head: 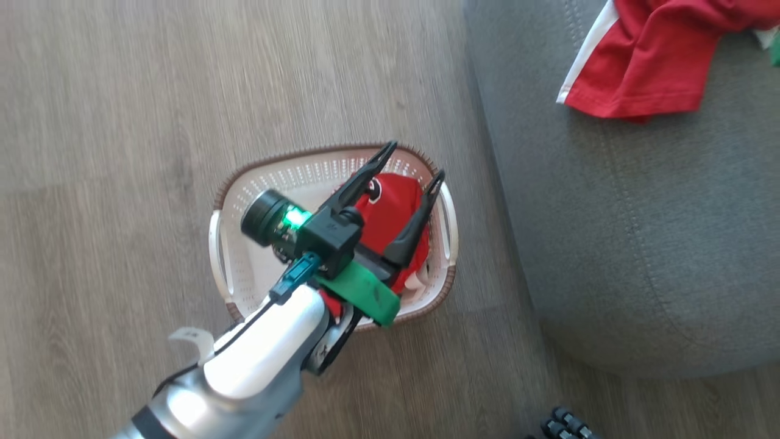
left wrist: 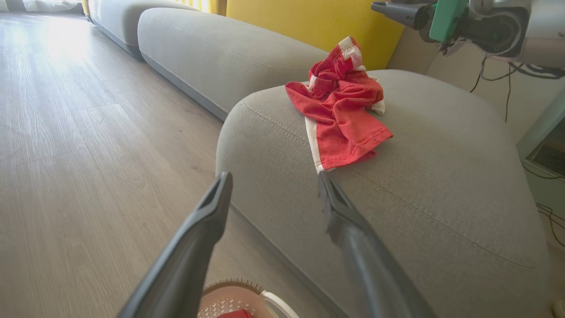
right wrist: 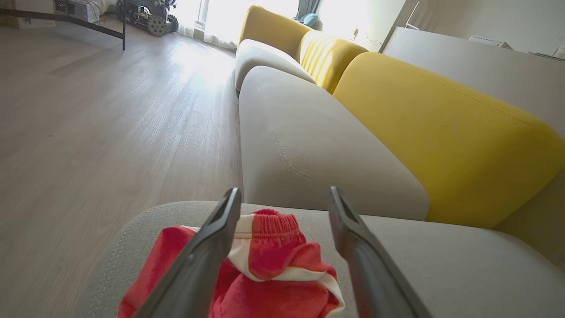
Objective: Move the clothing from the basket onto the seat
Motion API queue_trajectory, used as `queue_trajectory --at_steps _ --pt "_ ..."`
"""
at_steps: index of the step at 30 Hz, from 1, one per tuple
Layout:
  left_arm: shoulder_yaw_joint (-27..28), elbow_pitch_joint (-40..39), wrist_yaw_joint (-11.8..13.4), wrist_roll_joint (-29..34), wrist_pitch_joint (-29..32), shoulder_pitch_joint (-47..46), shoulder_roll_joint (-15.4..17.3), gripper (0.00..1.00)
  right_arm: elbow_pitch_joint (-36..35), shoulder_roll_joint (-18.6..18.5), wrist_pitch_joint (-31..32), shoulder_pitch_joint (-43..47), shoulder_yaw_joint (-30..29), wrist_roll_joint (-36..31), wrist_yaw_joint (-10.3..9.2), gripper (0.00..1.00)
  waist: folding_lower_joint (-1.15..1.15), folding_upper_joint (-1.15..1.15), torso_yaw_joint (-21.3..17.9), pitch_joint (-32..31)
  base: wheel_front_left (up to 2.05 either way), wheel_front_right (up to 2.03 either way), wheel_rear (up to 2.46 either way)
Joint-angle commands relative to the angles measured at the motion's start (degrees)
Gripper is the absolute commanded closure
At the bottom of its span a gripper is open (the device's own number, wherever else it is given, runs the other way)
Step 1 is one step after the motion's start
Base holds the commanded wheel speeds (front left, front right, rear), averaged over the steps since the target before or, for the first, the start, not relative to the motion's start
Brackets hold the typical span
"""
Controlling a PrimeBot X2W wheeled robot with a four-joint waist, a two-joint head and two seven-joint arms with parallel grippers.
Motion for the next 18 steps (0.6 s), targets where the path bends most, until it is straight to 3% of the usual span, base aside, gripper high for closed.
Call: queue_trajectory --at_steps 1,12,18 --pt "1.75 -1.39 0.18 -0.27 -0.73 0.65 0.63 0.0 -2.4 -0.97 -0.37 0.29 0.78 0.39 0.4 0.0 -0.01 0.0 -0.05 -1.56 0.0 0.0 0.0" --pt "7.07 1.1 1.14 -2.29 -2.15 6.15 0.53 0.0 -12.28 -1.07 -0.3 8.93 5.39 3.7 0.4 0.0 -0.01 0.0 3.3 -10.96 0.0 0.0 0.0" --pt "12.64 -0.92 1.97 -1.17 -2.19 11.42 1.97 0.0 -18.02 2.01 0.13 15.71 4.36 4.49 0.4 0.0 -0.01 0.0 5.55 -14.75 0.0 0.0 0.0"
